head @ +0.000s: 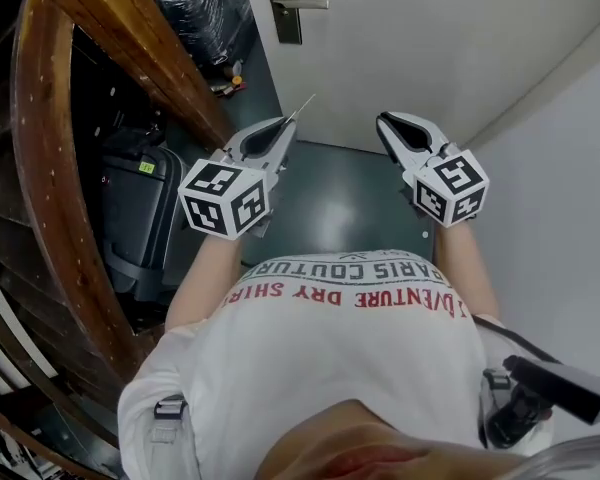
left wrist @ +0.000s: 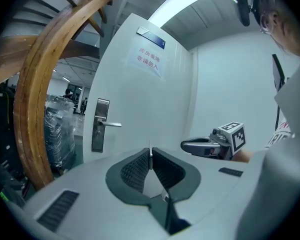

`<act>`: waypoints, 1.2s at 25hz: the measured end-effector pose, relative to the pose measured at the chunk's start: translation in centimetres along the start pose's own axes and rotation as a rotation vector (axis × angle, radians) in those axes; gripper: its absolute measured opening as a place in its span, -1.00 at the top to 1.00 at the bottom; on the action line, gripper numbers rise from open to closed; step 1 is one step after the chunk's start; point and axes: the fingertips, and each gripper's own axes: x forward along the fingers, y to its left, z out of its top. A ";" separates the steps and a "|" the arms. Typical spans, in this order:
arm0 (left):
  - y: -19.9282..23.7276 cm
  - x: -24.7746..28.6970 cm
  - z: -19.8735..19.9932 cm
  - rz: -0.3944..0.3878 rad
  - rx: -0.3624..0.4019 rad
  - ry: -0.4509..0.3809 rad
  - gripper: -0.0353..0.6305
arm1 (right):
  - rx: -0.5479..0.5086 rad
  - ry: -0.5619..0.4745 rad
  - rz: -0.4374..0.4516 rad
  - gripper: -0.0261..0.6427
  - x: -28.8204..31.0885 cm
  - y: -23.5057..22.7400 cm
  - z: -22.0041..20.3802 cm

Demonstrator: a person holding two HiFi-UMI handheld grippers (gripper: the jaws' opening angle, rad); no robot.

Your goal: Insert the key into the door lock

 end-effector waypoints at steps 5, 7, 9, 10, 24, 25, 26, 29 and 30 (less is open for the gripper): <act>4.0 2.6 0.9 0.019 -0.044 -0.007 0.83 | 0.008 0.000 0.001 0.91 3.4 -2.9 0.2; 5.2 3.6 0.8 0.025 -0.055 -0.001 0.82 | 0.014 0.002 0.011 0.91 4.8 -3.9 0.1; 6.5 4.4 0.7 0.034 -0.057 0.005 0.82 | 0.010 -0.002 0.023 0.91 6.2 -4.7 0.3; 7.1 4.8 0.7 0.037 -0.058 0.009 0.82 | 0.006 -0.003 0.029 0.91 6.9 -5.0 0.4; 15.5 13.5 0.7 0.068 -0.169 0.050 0.82 | -0.106 -0.028 0.120 0.56 22.7 -15.8 3.9; 16.0 13.8 0.6 0.071 -0.176 0.052 0.82 | -0.108 -0.030 0.121 0.56 23.9 -16.4 4.0; 16.5 14.1 0.5 0.075 -0.183 0.053 0.82 | -0.113 -0.031 0.120 0.54 25.0 -16.8 4.0; 17.6 14.6 0.3 0.082 -0.210 0.047 0.82 | -0.138 -0.020 0.116 0.50 27.2 -17.6 3.9; 17.9 14.6 0.2 0.083 -0.219 0.046 0.82 | -0.143 -0.015 0.116 0.50 27.6 -17.7 3.9</act>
